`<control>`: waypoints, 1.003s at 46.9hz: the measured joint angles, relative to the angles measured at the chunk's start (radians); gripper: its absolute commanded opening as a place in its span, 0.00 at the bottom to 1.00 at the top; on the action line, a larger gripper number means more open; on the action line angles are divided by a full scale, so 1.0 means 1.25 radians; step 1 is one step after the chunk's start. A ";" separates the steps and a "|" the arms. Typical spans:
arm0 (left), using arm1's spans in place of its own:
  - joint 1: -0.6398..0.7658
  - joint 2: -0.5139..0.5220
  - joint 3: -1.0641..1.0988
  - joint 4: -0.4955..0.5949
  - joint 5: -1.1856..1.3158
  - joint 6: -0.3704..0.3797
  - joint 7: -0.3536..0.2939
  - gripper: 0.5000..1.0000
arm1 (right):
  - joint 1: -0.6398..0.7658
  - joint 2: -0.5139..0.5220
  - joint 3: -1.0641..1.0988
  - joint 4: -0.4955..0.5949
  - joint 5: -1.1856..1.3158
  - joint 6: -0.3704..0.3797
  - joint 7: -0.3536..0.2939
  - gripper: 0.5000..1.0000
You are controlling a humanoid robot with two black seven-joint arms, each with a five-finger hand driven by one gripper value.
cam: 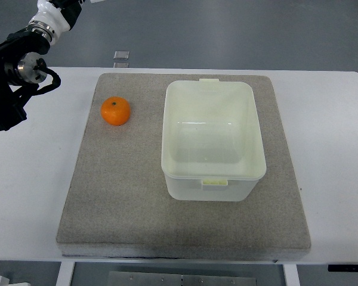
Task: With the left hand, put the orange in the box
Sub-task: 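Swing the open left hand out over the orange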
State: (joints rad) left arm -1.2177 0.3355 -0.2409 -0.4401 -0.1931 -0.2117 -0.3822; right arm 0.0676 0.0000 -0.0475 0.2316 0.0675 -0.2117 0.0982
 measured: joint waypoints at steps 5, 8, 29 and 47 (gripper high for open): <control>-0.025 0.043 0.080 -0.053 0.008 0.000 0.017 0.98 | 0.000 0.000 0.000 0.000 0.000 0.000 0.000 0.89; -0.043 0.062 0.131 -0.080 0.024 0.000 0.020 0.98 | 0.000 0.000 0.000 0.000 0.000 0.000 0.000 0.89; -0.055 0.114 0.236 -0.110 0.449 -0.015 0.022 0.98 | 0.000 0.000 0.000 0.000 0.000 0.000 0.000 0.89; -0.087 0.122 0.236 -0.117 0.790 -0.065 0.011 0.98 | 0.000 0.000 0.000 0.000 0.000 0.000 0.000 0.89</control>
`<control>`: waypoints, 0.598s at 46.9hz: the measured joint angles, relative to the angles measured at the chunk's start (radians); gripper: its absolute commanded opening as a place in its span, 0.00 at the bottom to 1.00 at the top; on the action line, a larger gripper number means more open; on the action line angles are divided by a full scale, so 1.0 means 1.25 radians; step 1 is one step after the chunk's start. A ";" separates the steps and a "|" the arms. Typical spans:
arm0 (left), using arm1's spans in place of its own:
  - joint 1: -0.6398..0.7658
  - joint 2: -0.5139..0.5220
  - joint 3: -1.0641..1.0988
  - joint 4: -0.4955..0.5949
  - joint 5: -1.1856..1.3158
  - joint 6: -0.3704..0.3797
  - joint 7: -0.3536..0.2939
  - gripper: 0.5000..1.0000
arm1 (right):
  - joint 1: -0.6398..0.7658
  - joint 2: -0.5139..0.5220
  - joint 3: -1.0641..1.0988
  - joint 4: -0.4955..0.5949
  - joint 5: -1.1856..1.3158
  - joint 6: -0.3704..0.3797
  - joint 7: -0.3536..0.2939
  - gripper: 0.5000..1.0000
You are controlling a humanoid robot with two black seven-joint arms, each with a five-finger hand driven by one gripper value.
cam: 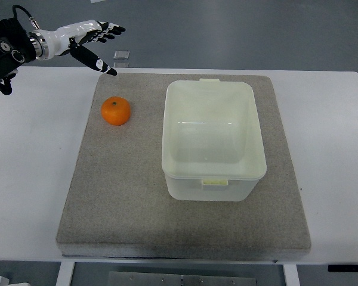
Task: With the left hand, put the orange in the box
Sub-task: 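Swing the open left hand out over the orange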
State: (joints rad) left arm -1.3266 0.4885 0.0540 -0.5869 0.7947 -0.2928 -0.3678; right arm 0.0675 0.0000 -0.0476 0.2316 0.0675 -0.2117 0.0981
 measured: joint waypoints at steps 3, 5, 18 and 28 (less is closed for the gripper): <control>-0.016 0.000 0.001 -0.009 0.051 -0.011 -0.005 0.98 | 0.000 0.000 0.000 0.000 0.000 0.000 0.000 0.89; -0.026 0.001 0.002 -0.026 0.089 -0.014 -0.010 0.98 | 0.000 0.000 0.000 0.000 0.000 0.000 0.000 0.89; -0.039 0.042 0.007 -0.120 0.279 -0.016 -0.090 0.98 | 0.000 0.000 0.000 0.000 0.000 0.000 0.000 0.89; -0.035 0.051 0.046 -0.121 0.413 -0.010 -0.149 0.97 | 0.000 0.000 0.000 0.000 0.000 0.000 0.000 0.89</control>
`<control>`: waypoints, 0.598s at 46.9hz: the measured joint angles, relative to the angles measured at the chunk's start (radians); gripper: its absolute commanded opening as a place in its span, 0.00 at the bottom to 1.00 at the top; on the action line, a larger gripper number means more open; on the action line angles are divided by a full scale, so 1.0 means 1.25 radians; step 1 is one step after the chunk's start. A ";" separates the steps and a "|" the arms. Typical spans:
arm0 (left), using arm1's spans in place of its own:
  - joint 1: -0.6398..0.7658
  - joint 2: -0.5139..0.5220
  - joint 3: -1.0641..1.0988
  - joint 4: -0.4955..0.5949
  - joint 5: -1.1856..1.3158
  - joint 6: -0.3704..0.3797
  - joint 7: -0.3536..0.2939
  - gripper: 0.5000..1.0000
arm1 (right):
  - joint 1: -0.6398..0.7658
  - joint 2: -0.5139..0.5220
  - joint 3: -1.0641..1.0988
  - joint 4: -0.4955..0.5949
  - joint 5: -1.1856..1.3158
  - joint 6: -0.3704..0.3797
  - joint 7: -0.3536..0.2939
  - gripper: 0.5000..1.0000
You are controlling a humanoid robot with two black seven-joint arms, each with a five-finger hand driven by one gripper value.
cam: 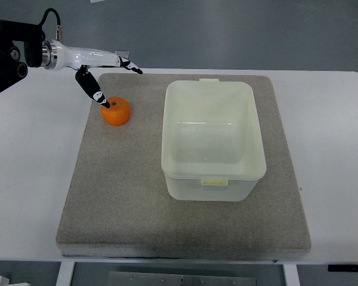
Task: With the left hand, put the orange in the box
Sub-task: 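Swing the open left hand out over the orange, then lower the left hand around the orange and close its fingers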
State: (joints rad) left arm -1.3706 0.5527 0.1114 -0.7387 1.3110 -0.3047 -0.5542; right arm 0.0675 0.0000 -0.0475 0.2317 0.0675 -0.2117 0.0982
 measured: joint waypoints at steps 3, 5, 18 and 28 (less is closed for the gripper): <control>0.001 0.003 0.000 0.001 0.020 0.002 -0.005 0.97 | 0.000 0.000 0.000 0.000 0.000 0.000 0.000 0.89; 0.002 0.002 0.000 0.002 0.029 0.003 -0.008 0.97 | 0.000 0.000 0.000 0.000 0.000 0.000 0.000 0.89; 0.019 0.002 0.002 0.009 0.105 0.021 -0.025 0.97 | 0.000 0.000 0.000 0.000 0.000 0.000 0.000 0.89; 0.029 0.002 0.008 0.008 0.135 0.039 -0.040 0.97 | 0.000 0.000 0.000 0.000 0.000 0.000 0.000 0.89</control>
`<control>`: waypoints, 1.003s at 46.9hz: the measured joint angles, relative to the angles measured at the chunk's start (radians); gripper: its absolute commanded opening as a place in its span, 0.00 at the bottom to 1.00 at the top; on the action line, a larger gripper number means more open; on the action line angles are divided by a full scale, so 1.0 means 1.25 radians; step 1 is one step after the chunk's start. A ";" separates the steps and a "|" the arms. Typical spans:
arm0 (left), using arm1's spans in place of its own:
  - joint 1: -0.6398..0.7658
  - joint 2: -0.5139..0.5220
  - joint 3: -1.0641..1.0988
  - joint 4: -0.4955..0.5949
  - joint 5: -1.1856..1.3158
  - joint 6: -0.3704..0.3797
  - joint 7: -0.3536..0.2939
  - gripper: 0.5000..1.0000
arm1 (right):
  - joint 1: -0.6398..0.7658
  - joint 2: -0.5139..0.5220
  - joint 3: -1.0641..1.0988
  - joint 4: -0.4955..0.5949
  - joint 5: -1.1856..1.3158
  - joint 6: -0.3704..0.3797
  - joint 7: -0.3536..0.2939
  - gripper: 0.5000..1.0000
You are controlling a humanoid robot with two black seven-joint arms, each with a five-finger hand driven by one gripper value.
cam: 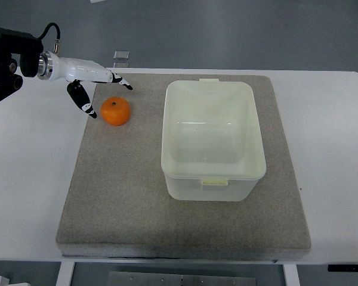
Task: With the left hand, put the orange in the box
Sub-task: 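Lower the left hand around the orange and close its fingers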
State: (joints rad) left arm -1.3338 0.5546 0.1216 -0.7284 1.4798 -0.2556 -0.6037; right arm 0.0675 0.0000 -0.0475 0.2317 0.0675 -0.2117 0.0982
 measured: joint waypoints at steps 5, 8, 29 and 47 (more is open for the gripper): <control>0.003 0.000 0.002 0.001 0.001 0.002 -0.003 0.97 | 0.000 0.000 0.000 0.000 0.000 0.000 0.000 0.89; 0.003 0.000 0.004 0.001 0.003 0.002 -0.005 0.97 | 0.000 0.000 0.000 0.000 0.000 0.000 0.000 0.89; 0.002 -0.001 0.110 0.004 -0.008 0.073 -0.006 0.97 | 0.000 0.000 0.000 0.000 0.000 0.000 0.000 0.89; 0.020 -0.012 0.101 0.011 -0.015 0.086 -0.006 0.98 | 0.000 0.000 0.000 0.000 0.000 0.000 0.000 0.89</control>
State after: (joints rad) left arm -1.3089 0.5397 0.2480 -0.7149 1.4606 -0.1476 -0.6108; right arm 0.0676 0.0000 -0.0475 0.2316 0.0675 -0.2117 0.0982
